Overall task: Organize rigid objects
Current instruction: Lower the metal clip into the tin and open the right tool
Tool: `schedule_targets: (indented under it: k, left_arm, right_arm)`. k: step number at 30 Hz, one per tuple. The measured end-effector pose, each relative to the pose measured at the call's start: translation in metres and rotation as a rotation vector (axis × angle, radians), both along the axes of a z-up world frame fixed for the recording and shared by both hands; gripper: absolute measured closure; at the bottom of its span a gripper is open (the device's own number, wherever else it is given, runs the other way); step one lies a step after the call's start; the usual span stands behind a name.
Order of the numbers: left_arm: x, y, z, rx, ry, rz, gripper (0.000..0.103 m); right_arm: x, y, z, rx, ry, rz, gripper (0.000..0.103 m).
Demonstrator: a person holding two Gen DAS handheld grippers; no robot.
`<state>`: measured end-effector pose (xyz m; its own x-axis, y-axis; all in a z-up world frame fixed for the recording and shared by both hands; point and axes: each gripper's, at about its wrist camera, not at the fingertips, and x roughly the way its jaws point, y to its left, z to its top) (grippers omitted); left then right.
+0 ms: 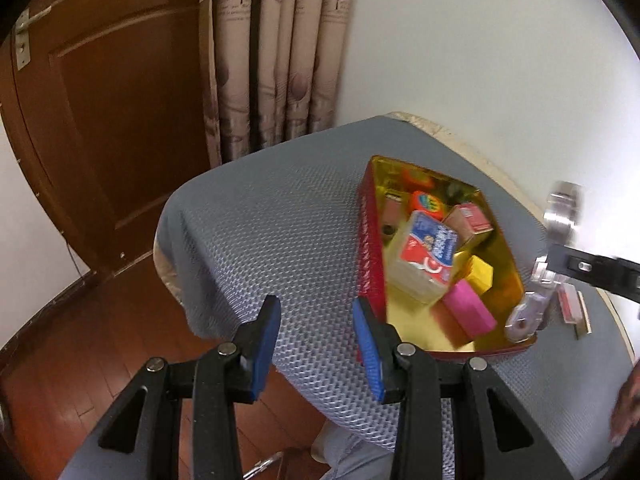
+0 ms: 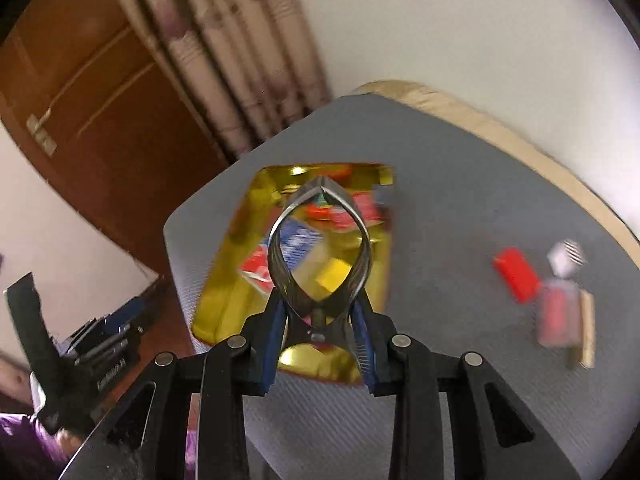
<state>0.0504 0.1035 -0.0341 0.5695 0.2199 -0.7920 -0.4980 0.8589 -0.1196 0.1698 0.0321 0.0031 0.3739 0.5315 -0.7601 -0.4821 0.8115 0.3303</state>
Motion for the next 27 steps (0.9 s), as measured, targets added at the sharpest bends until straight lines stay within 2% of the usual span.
schedule_targets:
  k: [5,13,16,18,19,20,21,22,23,27]
  left_arm:
    - [0.004,0.001,-0.003,-0.001,0.015,-0.018,0.065]
    - [0.009,-0.003,-0.004,0.013,0.012,-0.056,0.065]
    - [0.010,-0.005,-0.005,0.026,0.020,-0.059,0.065]
    - [0.010,-0.005,-0.006,0.027,0.023,-0.062,0.065]
    - [0.010,-0.006,-0.005,0.031,0.021,-0.059,0.065]
    - [0.010,-0.006,-0.005,0.036,0.019,-0.058,0.065]
    - [0.009,-0.007,-0.003,0.042,0.015,-0.055,0.065]
    - [0.009,-0.008,-0.003,0.046,0.010,-0.055,0.065]
    - [0.008,-0.009,-0.002,0.046,0.008,-0.057,0.065]
    - [0.006,-0.018,-0.002,0.059,0.016,-0.089,0.065]
  right_arm:
    - [0.004,0.037,-0.026,-0.012,0.064,0.031,0.074]
    - [0.029,0.056,-0.059,-0.071,0.144,-0.004,0.074]
    - [0.040,0.059,-0.061,-0.084,0.139,-0.050,0.072]
    - [0.043,0.050,-0.054,-0.055,0.125,-0.097,0.067]
    - [0.041,0.040,-0.047,0.003,0.115,-0.116,0.056]
    - [0.036,0.025,-0.039,0.073,0.089,-0.140,0.035]
    - [0.027,0.010,-0.031,0.124,0.046,-0.170,0.027]
    - [0.016,-0.009,-0.023,0.159,-0.013,-0.202,0.022]
    - [0.003,-0.027,-0.016,0.166,-0.069,-0.233,0.022]
    - [-0.042,-0.106,-0.023,0.054,-0.214,-0.401,0.020]
